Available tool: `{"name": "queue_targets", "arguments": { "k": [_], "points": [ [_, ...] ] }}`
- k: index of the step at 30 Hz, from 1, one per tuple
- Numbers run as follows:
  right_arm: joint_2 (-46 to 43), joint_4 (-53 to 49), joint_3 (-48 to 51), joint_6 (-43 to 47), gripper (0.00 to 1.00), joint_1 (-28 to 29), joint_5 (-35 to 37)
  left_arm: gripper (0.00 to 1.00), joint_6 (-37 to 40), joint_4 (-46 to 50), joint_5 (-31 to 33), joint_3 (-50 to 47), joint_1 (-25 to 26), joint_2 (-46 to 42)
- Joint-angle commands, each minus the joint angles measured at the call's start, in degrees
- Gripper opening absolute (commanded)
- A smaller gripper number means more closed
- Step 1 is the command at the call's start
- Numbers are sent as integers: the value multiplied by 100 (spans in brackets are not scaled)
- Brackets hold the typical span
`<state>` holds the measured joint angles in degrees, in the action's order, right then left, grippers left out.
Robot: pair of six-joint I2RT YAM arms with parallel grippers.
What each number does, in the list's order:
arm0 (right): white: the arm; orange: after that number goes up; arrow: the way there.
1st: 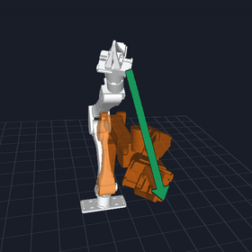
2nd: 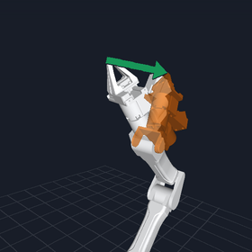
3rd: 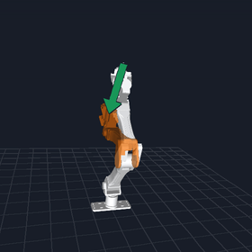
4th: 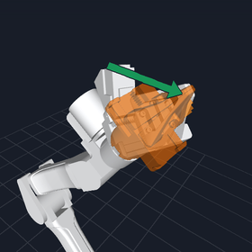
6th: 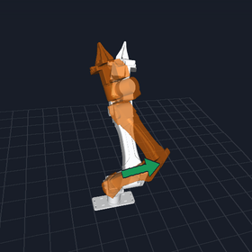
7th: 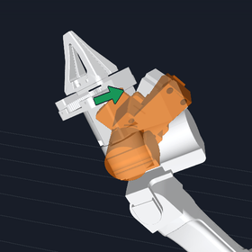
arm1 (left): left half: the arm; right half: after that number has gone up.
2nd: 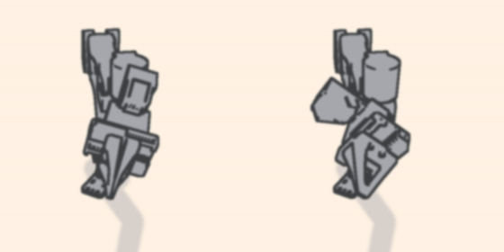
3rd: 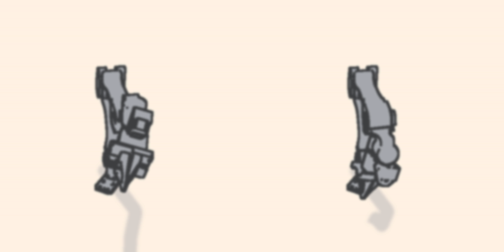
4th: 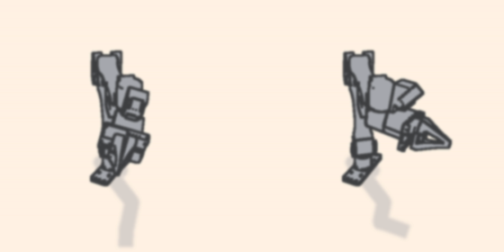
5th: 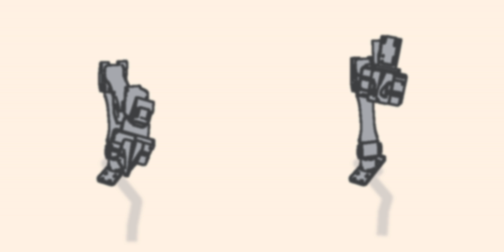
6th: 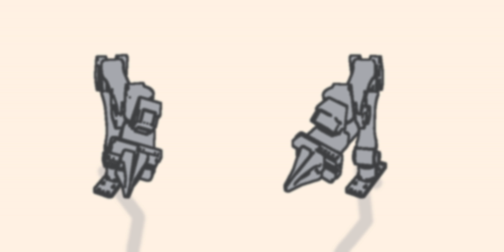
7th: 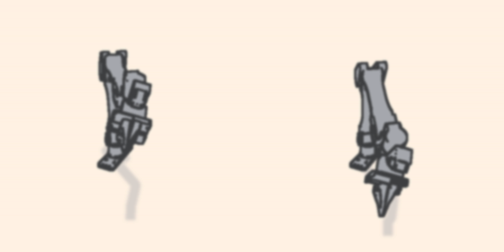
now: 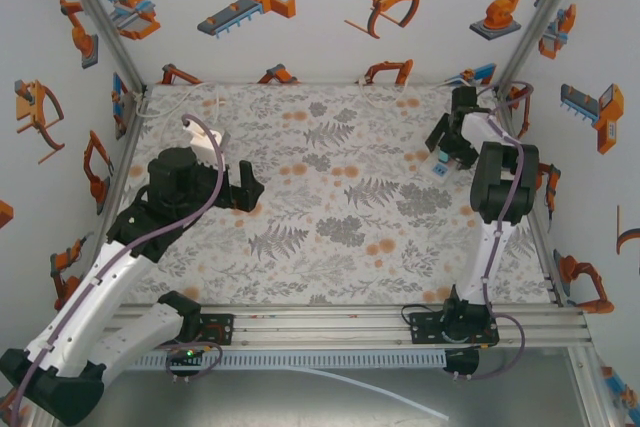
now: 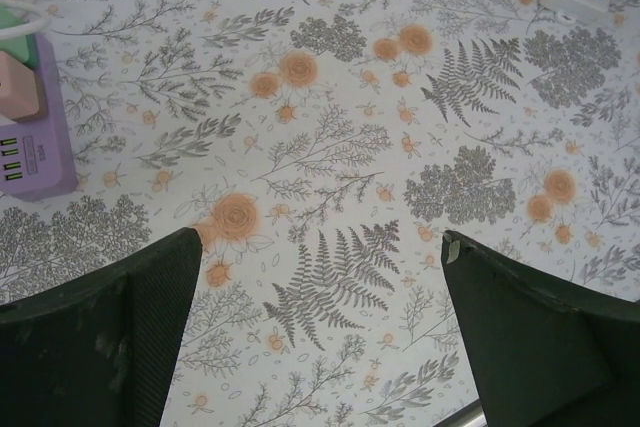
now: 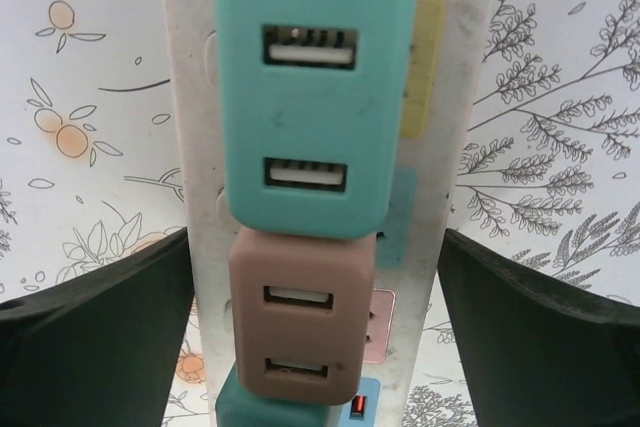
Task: Pull the plug off the socket
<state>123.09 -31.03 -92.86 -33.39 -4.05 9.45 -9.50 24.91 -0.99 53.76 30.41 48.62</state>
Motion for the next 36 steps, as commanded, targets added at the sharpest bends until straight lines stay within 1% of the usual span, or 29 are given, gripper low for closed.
{"name": "queue_targets", "arguments": {
  "k": [1,4,8,10,12,14,16,18,20,21,24,26,29,33,36],
  "points": [
    [-206,-102,234,-600,70,-2,33,97,148,38,99,-59,34,-98],
    [-373,-44,416,-527,63,137,69,97,180,36,104,-62,34,-107],
    [-566,-25,551,69,51,399,90,97,209,49,119,-93,30,-142],
    [-674,-95,668,168,50,512,180,97,231,51,126,-100,34,-151],
    [-850,-130,893,-147,52,578,104,97,262,50,142,-102,35,-160],
    [-1097,-38,1262,-869,51,660,-311,97,289,41,168,-110,34,-150],
    [-1331,71,1589,-1695,51,861,-416,97,308,15,171,-103,35,-117],
    [-1523,171,1844,-2587,51,1194,-191,97,308,-20,133,-102,34,-73],
    [-1620,58,1916,-3726,50,1591,206,97,305,-43,100,-85,39,-30],
    [-1625,-2,1904,-4289,48,1780,393,97,308,-49,106,-85,41,-19],
    [-1486,-271,1692,-5675,48,2258,831,97,303,-47,248,-118,43,-77],
    [-1254,-638,1351,-6590,49,2581,1019,97,299,-39,394,-191,42,-193],
    [-829,-1216,661,-7631,51,3064,1410,97,302,-95,578,-340,44,-383],
    [-47,-1967,-676,-8280,50,3519,1625,97,282,-173,662,-488,43,-527],
    [522,-2148,-1502,-8580,49,3754,1723,97,283,-153,670,-497,38,-520]
  ]
}}
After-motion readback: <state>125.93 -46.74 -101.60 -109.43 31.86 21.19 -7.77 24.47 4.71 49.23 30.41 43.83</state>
